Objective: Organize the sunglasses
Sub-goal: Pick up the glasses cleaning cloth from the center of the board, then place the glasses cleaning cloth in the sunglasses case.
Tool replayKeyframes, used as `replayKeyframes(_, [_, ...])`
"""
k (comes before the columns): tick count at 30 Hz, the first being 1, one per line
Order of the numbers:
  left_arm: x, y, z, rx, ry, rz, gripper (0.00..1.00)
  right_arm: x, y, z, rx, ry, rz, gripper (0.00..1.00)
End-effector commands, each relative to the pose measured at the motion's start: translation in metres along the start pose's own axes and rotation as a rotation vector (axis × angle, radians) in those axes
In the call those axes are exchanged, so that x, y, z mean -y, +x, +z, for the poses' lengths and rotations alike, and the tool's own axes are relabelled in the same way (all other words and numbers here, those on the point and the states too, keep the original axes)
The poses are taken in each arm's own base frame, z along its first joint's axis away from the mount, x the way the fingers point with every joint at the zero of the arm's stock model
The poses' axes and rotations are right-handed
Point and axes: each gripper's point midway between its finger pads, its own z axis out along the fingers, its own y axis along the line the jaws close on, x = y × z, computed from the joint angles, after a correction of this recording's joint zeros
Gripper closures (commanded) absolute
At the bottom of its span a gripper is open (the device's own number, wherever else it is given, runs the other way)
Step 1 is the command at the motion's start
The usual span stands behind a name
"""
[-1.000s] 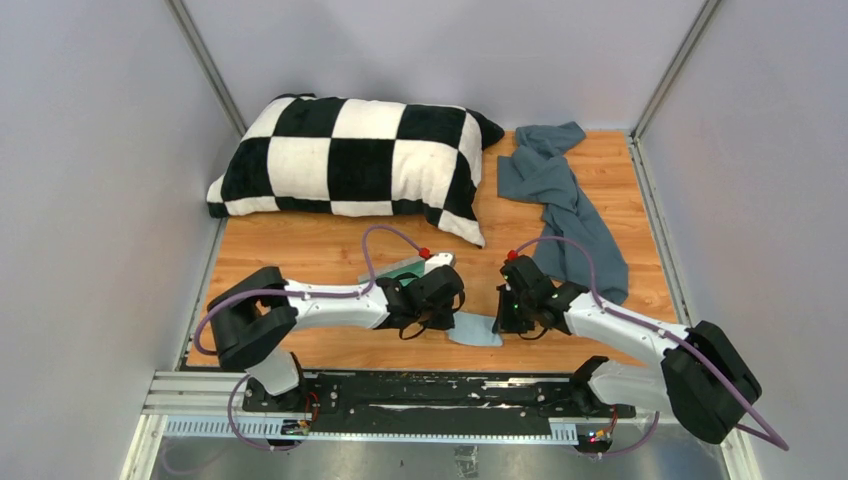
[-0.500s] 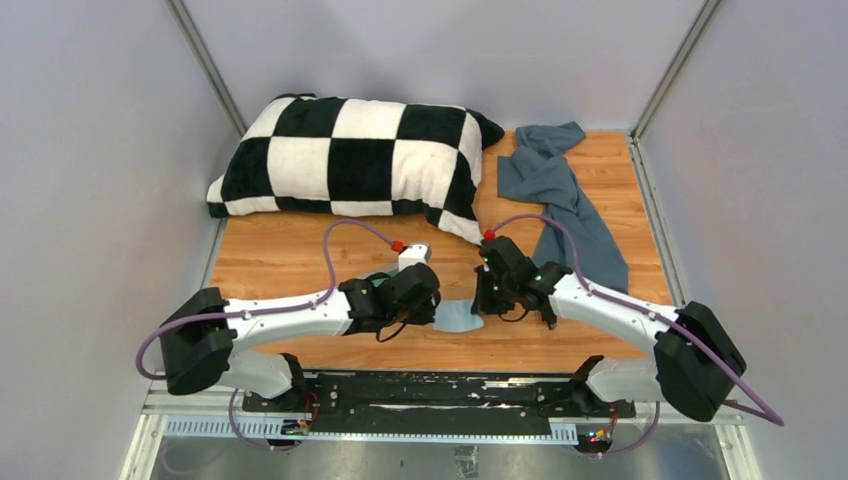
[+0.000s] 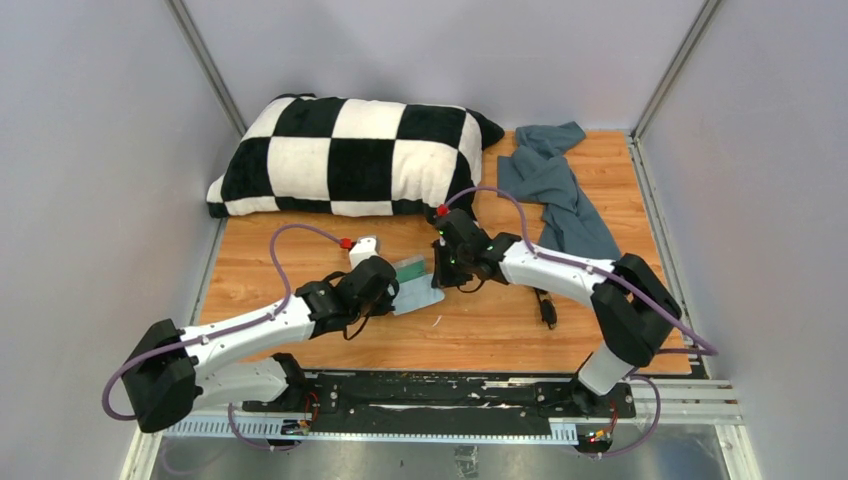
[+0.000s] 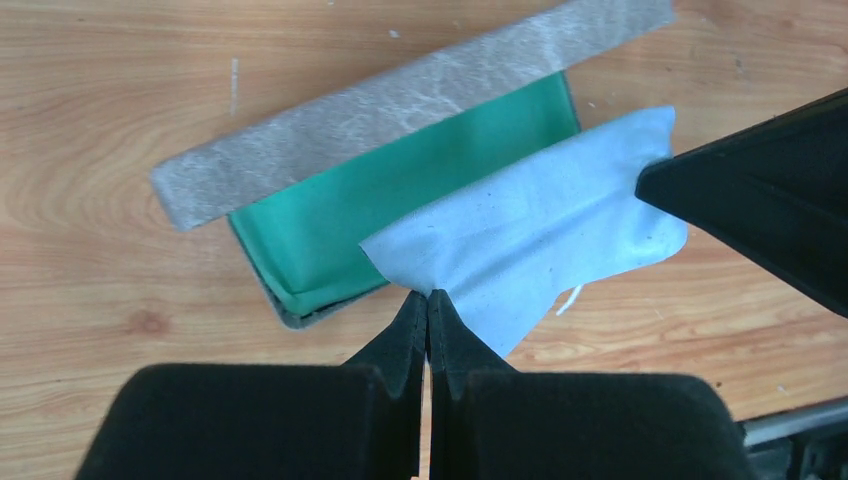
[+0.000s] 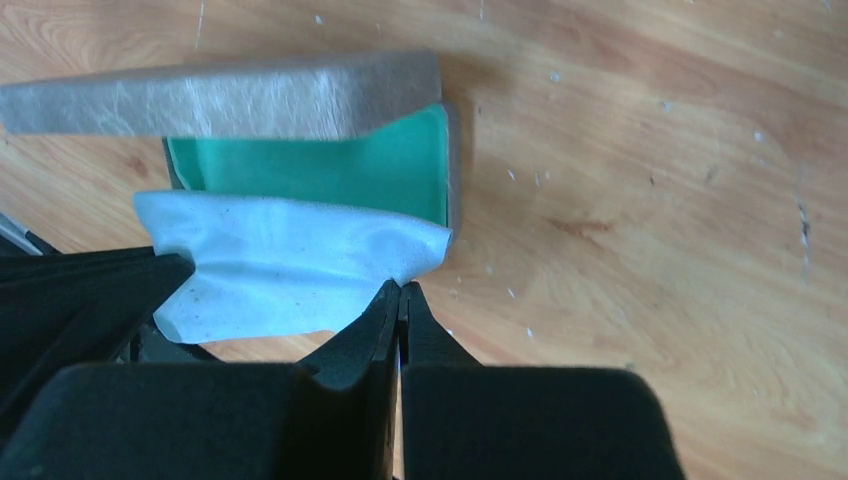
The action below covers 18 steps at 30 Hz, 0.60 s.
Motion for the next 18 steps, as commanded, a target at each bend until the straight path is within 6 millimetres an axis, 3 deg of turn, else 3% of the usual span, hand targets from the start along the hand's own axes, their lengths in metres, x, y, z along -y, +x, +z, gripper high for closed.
replayKeyframes(1, [-0.031, -0.003, 0.006, 0.028, -0.111, 0.032, 1.0, -0.006, -0.008, 0.016, -0.004, 0.013, -0.045, 1.0])
replayKeyframes(18, [-0.061, -0.009, 0.029, 0.04, -0.236, 0.07, 1.0, -0.006, -0.013, 0.057, -0.04, 0.025, -0.085, 1.0])
